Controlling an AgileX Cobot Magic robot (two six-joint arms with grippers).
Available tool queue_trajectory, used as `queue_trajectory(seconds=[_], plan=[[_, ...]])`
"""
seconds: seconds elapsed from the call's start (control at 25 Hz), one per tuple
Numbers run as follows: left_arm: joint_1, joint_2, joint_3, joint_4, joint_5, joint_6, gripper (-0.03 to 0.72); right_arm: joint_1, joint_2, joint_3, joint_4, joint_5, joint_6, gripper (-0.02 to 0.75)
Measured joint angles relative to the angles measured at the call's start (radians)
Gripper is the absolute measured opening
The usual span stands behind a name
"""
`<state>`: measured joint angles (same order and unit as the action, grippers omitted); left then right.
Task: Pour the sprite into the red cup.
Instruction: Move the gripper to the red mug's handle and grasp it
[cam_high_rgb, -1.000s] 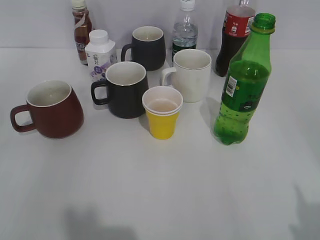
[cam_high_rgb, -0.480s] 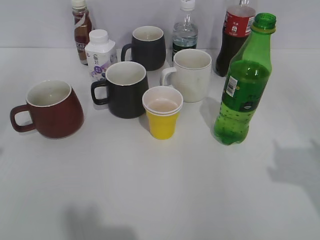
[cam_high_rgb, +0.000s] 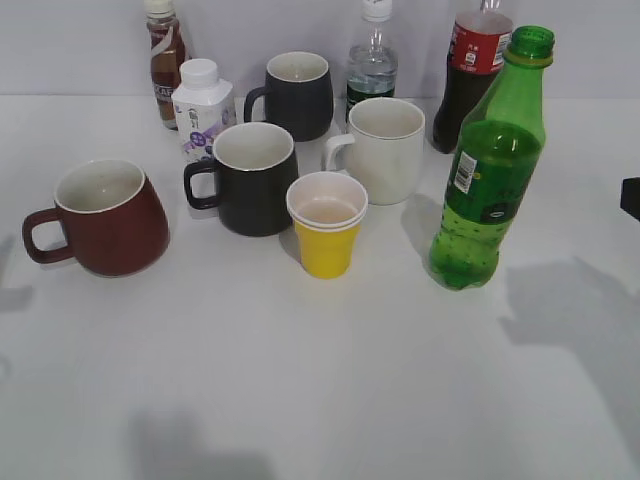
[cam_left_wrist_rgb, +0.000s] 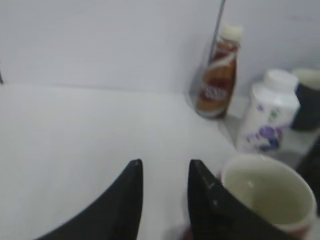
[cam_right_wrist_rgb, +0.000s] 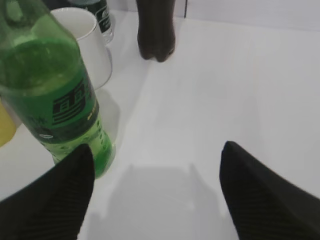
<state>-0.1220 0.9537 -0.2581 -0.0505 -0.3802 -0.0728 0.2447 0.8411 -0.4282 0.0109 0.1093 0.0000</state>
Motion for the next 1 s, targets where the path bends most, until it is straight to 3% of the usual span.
queue_trajectory(seconds=[0.2,0.4,0.52,0.64,0.72,1.0], plan=[[-0.09,0.025,0.071,-0.033,-0.01,0.0,0.249,0.01,-0.001,0.001,-0.001,-0.024,-0.006,0.586],[-0.097,0.074,0.17,-0.108,-0.187,0.0,0.258,0.047,-0.001,0.001,-0.027,-0.026,-0.006,0.586],[-0.097,0.149,0.176,-0.109,-0.245,0.0,0.342,0.066,0.003,0.001,-0.035,-0.026,-0.006,0.586],[-0.098,0.274,0.179,-0.109,-0.355,0.008,0.472,0.069,0.007,0.001,-0.037,-0.027,-0.007,0.586],[-0.098,0.372,0.179,-0.092,-0.475,0.012,0.505,0.069,0.007,0.001,-0.039,-0.027,-0.007,0.586],[-0.098,0.712,0.178,-0.057,-0.797,0.015,0.462,0.069,0.007,0.001,-0.044,-0.027,-0.007,0.586]])
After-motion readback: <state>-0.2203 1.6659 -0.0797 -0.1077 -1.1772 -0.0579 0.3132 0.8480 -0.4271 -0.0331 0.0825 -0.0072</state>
